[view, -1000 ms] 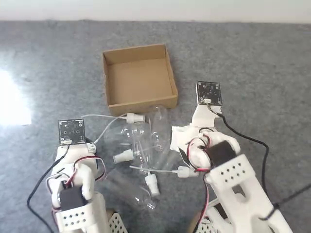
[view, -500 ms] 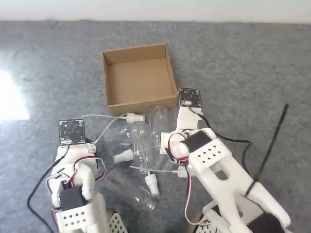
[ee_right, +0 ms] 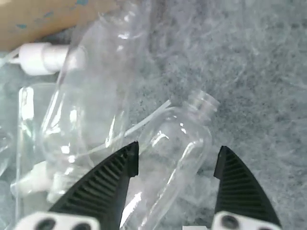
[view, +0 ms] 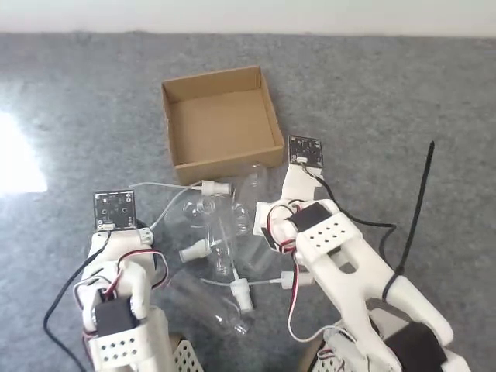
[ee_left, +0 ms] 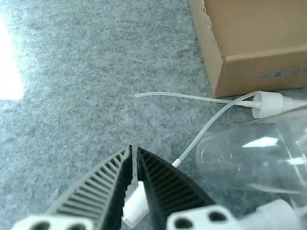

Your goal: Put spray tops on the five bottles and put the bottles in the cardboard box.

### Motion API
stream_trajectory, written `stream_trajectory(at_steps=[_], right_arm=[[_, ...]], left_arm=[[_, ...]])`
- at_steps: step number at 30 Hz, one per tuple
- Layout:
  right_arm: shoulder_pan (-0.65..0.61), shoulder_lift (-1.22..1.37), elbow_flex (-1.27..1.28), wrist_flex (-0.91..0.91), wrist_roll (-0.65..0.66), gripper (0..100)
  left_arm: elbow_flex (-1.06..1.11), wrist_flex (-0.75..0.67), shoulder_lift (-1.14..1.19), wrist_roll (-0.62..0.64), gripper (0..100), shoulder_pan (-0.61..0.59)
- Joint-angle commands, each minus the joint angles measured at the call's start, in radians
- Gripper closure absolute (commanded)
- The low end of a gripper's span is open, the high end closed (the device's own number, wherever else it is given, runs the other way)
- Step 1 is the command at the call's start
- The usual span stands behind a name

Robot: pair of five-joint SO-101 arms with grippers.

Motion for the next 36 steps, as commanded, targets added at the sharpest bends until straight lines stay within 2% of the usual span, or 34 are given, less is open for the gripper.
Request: stream_trajectory(at_steps=[1,7,12,14,23,36], right_arm=[[0.016,0.036,-0.069,-0.021,-0.011,75.7],[0.018,0.073,-0.069,0.007,-0.008,76.8],[0.022,0.065,-0.069,0.018,-0.002,90.7],[0.022,0.065,-0.069,0.018,0.000,93.1],[0.094,0.035,-0.112,0.122,0.117,93.5],[0.099,-0.068,-0.130,0.214,0.316,93.2]], left_arm=[[-0.013,-0.026,-0.014,-0.008,99,-0.002],[-0.013,-0.025,-0.014,-0.009,99,-0.002],[-0.013,-0.023,-0.014,-0.009,99,-0.002],[-0.013,-0.023,-0.014,-0.009,99,-0.003],[-0.013,-0.023,-0.014,-0.009,99,-0.003],[-0.002,-0.028,-0.014,-0.009,99,-0.003]])
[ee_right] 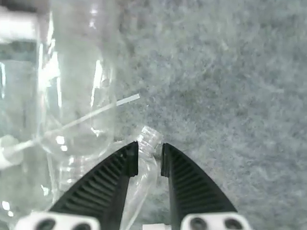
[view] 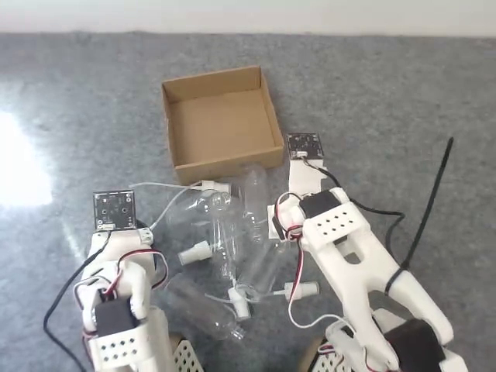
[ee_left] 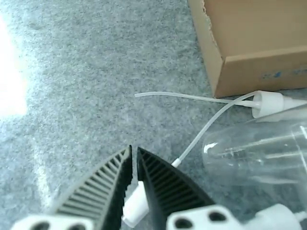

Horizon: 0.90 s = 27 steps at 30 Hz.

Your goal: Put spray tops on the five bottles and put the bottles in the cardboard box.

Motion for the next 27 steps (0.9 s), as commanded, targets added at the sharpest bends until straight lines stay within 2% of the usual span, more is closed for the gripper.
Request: stream_trajectory(at_steps=[1,7,13,16,21,23,27], right_arm=[[0.018,-0.108,-0.048,0.036,0.091,93.2],[0.101,-0.176,-0.048,0.048,0.121,93.2],[0.153,-0.182,-0.048,0.048,0.219,93.1],[0.147,-0.191,-0.054,0.074,0.147,90.7],[0.056,-0.191,-0.078,0.196,-0.069,72.7],[-0.004,-0.191,-0.078,0.225,-0.092,67.5],[-0.068,-0.191,-0.081,0.220,-0.112,67.0]], left_arm=[[-0.002,-0.028,-0.014,-0.009,99,-0.003],[-0.002,-0.028,-0.014,-0.009,99,-0.003],[-0.001,-0.028,-0.014,-0.009,99,-0.003],[-0.001,-0.028,-0.014,-0.009,99,-0.003],[-0.001,-0.028,-0.014,-0.009,99,-0.003],[-0.001,-0.028,-0.014,-0.009,99,-0.003],[-0.001,-0.028,-0.014,-0.009,99,-0.003]])
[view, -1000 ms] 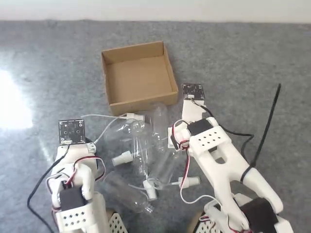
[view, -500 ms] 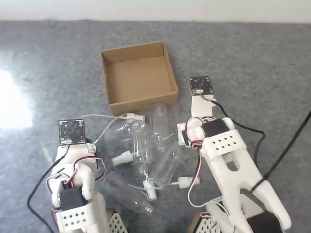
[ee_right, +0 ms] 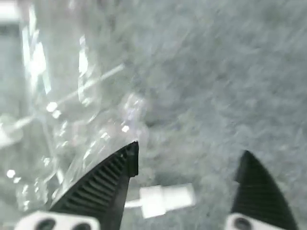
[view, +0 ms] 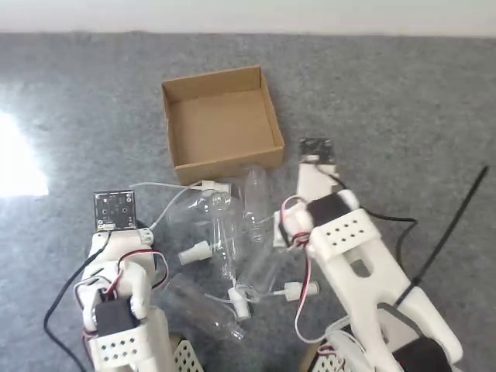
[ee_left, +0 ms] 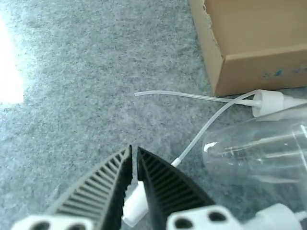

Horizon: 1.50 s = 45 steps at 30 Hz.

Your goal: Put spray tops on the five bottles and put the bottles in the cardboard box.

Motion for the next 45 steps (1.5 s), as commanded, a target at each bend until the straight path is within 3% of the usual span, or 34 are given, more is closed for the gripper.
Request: stream_trajectory(at_steps=[1,10,19,26,35,45], right_arm=[[-0.059,-0.067,-0.075,0.004,-0.034,67.0],[-0.084,-0.068,-0.203,0.008,-0.031,67.1],[-0.245,-0.068,-0.310,0.001,-0.031,67.1],[-0.314,-0.065,-0.394,-0.015,-0.034,67.1],[-0.348,-0.056,-0.342,-0.194,-0.035,67.1],[-0.397,-0.054,-0.109,-0.521,-0.035,67.1]], left_arm=[[-0.007,-0.028,-0.014,-0.009,99,-0.003],[-0.010,-0.029,-0.014,-0.009,99,-0.012],[-0.025,-0.117,-0.014,-0.003,99,-0.213],[-0.025,-0.133,-0.014,-0.003,99,-0.239],[-0.022,-0.133,-0.014,-0.003,99,-0.238],[-0.021,-0.133,-0.014,-0.003,99,-0.238]])
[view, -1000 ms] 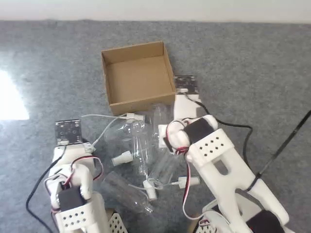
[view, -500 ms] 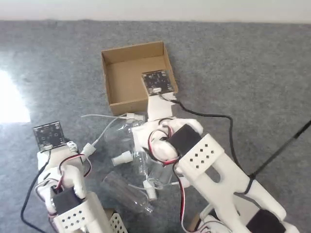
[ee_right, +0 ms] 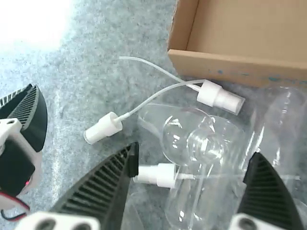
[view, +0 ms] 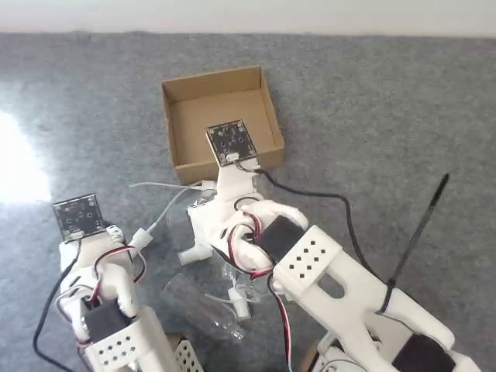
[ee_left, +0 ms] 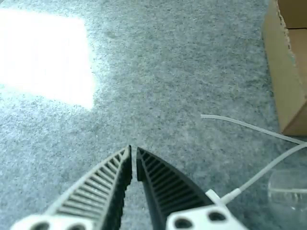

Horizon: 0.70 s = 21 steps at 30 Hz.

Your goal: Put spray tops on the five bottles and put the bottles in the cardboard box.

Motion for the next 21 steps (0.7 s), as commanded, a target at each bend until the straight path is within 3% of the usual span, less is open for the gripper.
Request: stream_trajectory(at_steps=[1,21], right_arm=[[-0.008,-0.054,0.051,-0.133,-0.009,67.1],[-0.010,-0.013,0.242,-0.452,-0.009,67.1]], left_arm=[[-0.021,-0.025,-0.014,-0.003,99,-0.005],[-0.021,-0.025,-0.014,-0.003,99,-0.005]])
